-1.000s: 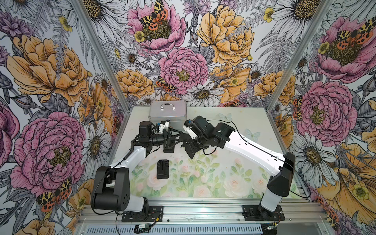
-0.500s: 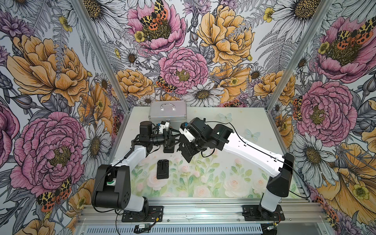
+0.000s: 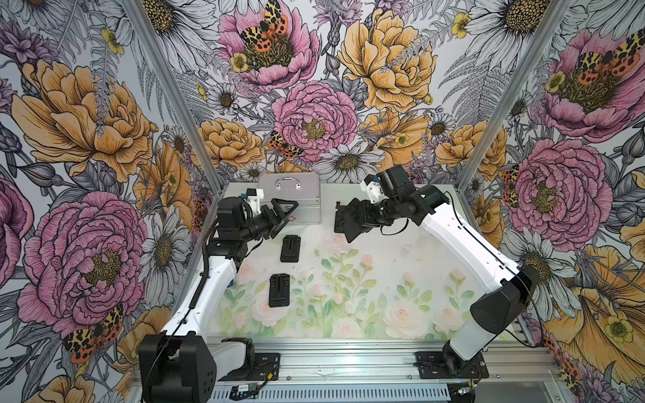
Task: Open the phone stand
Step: Open the phone stand, then place the phone stand at the center of the board.
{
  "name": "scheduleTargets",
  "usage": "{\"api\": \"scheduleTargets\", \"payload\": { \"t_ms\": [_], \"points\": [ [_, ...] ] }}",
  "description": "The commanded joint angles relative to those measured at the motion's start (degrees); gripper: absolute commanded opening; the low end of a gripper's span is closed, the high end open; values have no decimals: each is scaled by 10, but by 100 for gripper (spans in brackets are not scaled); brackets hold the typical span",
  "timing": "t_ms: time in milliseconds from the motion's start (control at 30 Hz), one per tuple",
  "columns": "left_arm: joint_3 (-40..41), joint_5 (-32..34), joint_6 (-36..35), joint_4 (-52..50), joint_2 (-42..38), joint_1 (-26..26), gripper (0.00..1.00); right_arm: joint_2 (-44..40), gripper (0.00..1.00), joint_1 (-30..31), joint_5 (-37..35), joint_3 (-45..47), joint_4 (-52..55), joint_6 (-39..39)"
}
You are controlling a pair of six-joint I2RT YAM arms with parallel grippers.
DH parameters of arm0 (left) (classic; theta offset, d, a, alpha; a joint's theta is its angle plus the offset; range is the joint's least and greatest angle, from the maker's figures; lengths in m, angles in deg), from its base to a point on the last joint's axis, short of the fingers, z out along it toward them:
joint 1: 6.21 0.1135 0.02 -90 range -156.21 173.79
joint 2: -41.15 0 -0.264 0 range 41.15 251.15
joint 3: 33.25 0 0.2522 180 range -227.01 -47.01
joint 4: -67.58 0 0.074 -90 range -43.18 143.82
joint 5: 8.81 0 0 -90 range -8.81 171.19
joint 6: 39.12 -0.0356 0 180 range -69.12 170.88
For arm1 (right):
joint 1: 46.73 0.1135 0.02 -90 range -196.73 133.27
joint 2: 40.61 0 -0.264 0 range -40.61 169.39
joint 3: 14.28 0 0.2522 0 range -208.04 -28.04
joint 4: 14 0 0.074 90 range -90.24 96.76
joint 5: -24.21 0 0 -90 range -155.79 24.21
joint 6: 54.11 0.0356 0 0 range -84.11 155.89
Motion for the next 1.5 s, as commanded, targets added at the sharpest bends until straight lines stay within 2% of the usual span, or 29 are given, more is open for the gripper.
{"api": "scheduleTargets", "payload": {
  "t_ms": [0, 167, 267, 400, 600, 733, 867, 933, 1333, 1467],
  "points": [
    [3, 126, -58, -129, -42, -25, 99, -26, 0, -73, 100, 63, -114, 100],
    [-26, 232, -119, -242, -68, -96, 99, -2, 0, -184, 235, 201, -342, 286],
    [-54, 302, -151, -296, -64, -151, 99, 37, 0, -223, 274, 247, -451, 386],
    [-53, 316, -153, -303, -53, -182, 99, 83, 0, -248, 299, 297, -634, 548],
    [-50, 323, -149, -302, -40, -202, 99, 131, 0, -256, 266, 361, -825, 734],
    [-48, 320, -153, -303, -34, -206, 99, 147, 0, -256, 254, 371, -855, 776],
    [-47, 315, -156, -302, -32, -205, 99, 174, 0, -257, 230, 416, -970, 865],
    [-45, 313, -157, -303, -33, -206, 99, 182, 0, -257, 223, 431, -990, 881],
    [-32, 302, -159, -302, -35, -206, 99, 202, 0, -256, 210, 455, -1019, 896],
    [-27, 301, -157, -302, -39, -206, 99, 205, 9, -255, 208, 463, -1018, 899]
  ]
}}
